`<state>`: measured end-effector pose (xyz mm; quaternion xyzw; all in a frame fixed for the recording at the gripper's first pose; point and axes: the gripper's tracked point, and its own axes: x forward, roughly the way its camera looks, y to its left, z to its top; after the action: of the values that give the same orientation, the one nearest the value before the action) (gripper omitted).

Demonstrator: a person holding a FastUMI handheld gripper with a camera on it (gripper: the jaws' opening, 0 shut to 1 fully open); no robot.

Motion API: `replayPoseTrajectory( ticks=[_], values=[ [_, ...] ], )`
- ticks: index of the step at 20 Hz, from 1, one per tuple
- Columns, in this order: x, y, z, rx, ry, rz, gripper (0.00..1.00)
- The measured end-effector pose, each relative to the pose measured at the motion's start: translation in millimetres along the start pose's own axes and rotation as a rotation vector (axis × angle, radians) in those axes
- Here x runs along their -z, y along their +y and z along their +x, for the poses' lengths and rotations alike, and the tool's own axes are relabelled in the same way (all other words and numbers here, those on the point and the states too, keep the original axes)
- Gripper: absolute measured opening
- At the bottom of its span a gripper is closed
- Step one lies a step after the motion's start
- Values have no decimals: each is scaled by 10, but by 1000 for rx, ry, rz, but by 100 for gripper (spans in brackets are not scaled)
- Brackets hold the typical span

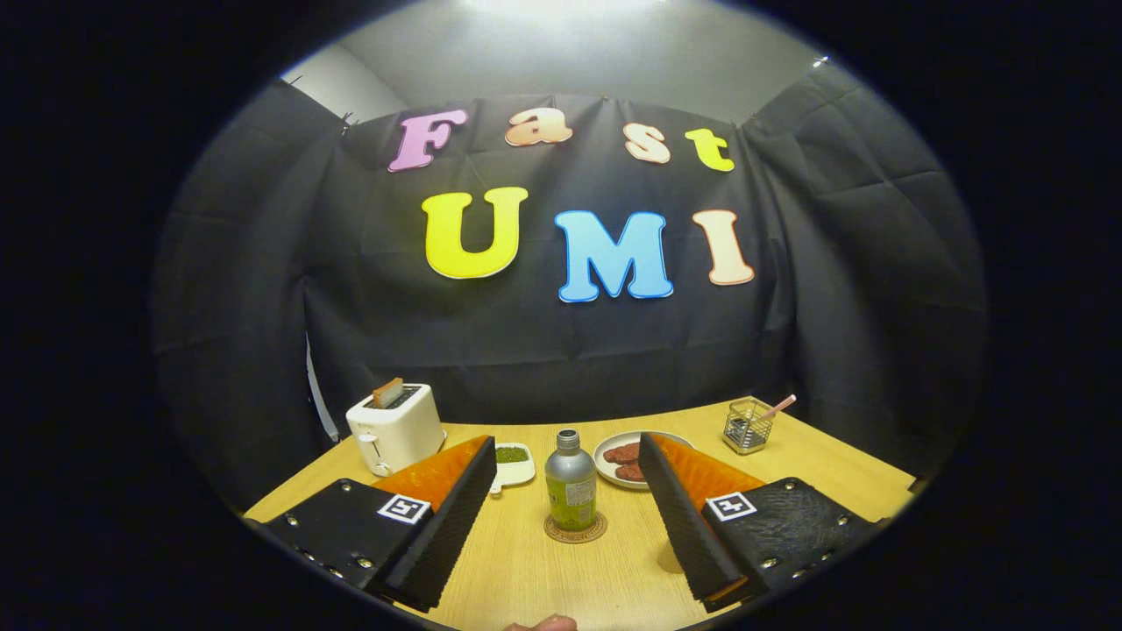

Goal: Take the bottle from table, then pour the juice into the cup, finally place the bottle on the coaster

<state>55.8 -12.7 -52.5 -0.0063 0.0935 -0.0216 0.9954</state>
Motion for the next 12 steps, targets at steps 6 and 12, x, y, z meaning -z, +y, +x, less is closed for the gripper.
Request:
replayPoseTrajectory(
  ticks=[6, 12],
  values=[
    [-301, 136, -326, -38, -72, -5, 99],
    [-415, 205, -424, -55, -101, -25, 99]
  ],
)
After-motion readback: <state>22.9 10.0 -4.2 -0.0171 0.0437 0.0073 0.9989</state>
